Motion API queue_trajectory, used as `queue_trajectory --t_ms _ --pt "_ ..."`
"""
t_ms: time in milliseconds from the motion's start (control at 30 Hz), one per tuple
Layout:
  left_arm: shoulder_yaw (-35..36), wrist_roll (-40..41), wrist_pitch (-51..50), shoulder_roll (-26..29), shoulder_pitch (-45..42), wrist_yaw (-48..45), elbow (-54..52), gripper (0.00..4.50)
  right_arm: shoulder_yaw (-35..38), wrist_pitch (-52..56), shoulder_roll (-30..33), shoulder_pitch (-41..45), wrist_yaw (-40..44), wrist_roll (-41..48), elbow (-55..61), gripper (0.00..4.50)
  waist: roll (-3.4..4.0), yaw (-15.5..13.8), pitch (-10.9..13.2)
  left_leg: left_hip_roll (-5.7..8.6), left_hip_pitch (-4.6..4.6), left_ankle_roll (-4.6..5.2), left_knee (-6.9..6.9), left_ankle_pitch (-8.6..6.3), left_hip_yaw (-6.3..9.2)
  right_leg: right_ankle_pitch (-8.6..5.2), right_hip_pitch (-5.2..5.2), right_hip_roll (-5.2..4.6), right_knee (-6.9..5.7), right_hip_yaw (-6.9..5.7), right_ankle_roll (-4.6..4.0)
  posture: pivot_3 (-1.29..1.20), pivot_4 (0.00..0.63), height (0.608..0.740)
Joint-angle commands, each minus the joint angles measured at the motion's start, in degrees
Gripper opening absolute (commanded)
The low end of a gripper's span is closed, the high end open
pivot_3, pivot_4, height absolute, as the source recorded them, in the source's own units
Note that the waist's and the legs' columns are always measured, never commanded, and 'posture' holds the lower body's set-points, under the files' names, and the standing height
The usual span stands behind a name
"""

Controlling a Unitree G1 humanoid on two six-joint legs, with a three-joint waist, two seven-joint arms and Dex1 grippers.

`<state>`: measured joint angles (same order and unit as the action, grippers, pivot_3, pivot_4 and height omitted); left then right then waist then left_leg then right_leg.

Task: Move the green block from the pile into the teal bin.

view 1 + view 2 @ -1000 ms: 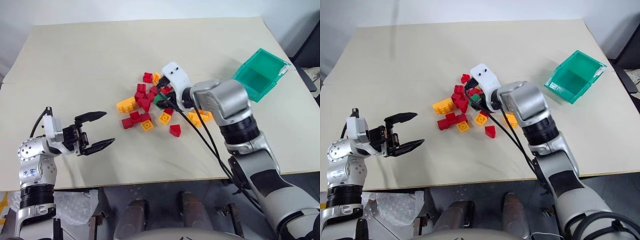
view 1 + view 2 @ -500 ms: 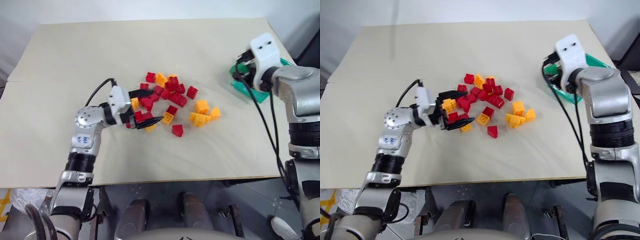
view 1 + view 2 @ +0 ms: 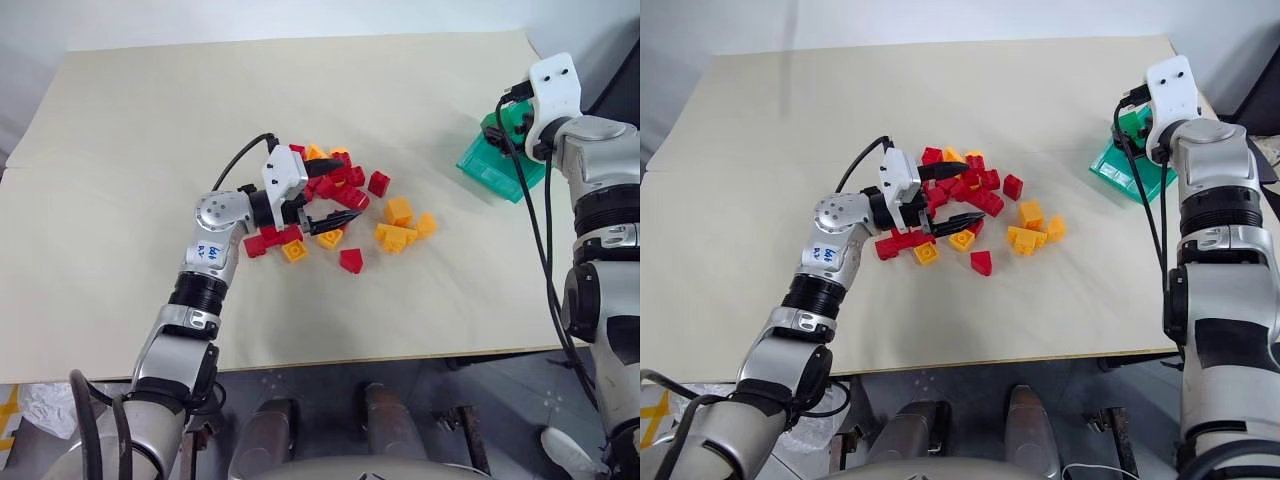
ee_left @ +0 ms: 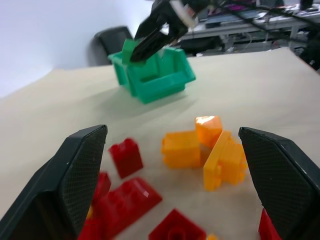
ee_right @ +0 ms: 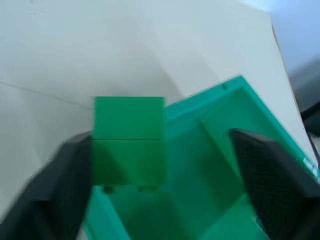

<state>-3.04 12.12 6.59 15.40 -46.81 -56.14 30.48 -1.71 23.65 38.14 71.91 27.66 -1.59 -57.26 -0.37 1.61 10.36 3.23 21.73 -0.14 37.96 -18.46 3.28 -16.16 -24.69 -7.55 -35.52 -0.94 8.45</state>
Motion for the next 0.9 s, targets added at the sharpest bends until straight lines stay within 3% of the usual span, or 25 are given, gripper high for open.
queue_trajectory --t_ms 33,133,333,567,700,800,900 --pt "3.59 4.81 -5.57 2.01 3.51 0.38 -7.29 4.50 0.65 1.78 2.62 -1.38 6.41 1.07 7.13 4.48 0.00 0.01 0.00 -0.01 0.00 0.00 0.00 0.00 0.01 0.00 -0.01 0.00 0.00 0.00 0.00 0.00 0.150 0.740" --pt "3.48 4.11 -11.27 4.70 6.19 1.95 -11.36 4.50 0.48 3.27 3.86 -4.25 7.28 0.26 10.05 4.48 0.00 -0.06 0.00 -0.07 0.01 0.00 0.01 0.00 0.06 0.00 -0.02 0.01 -0.02 -0.01 0.00 0.00 0.150 0.740" --pt "4.39 4.57 -11.28 6.34 8.17 2.55 -13.79 4.50 3.92 3.08 5.72 -4.76 3.94 1.17 8.27 4.48 0.01 -0.42 0.01 0.02 0.04 0.01 0.13 0.01 0.07 0.05 0.01 -0.05 -0.03 0.03 0.08 0.00 0.150 0.740" --pt "5.25 5.00 -10.79 7.35 10.11 2.31 -16.00 4.50 4.15 8.11 8.00 -8.03 10.40 2.80 15.90 4.48 0.01 -0.50 0.01 0.05 0.06 0.01 0.07 0.01 0.05 0.05 -0.01 0.01 0.04 0.01 0.08 0.00 0.150 0.740" --pt "5.35 6.11 -10.00 8.37 11.77 0.01 -17.79 4.50 2.68 14.73 13.69 -18.95 23.44 6.74 32.57 4.48 0.02 -0.86 0.01 0.03 0.13 0.01 0.10 0.00 0.07 0.05 -0.02 0.00 0.04 -0.03 0.08 0.00 0.150 0.740" --pt "4.90 6.60 -9.91 8.93 12.54 -1.62 -18.78 4.50 2.53 17.92 17.87 -24.97 26.99 7.45 39.09 4.48 0.02 -1.52 0.00 0.06 0.28 0.08 0.23 -0.03 0.08 0.07 -0.09 -0.01 0.06 -0.05 0.12 0.00 0.150 0.740" --pt "4.01 8.61 -10.28 9.39 14.09 -5.61 -21.39 4.50 5.36 24.26 26.14 -35.20 32.06 9.73 47.45 4.48 0.03 -2.24 0.00 0.05 0.40 0.13 0.39 -0.05 0.17 0.09 -0.09 -0.07 0.08 -0.07 0.17 0.00 0.150 0.740"
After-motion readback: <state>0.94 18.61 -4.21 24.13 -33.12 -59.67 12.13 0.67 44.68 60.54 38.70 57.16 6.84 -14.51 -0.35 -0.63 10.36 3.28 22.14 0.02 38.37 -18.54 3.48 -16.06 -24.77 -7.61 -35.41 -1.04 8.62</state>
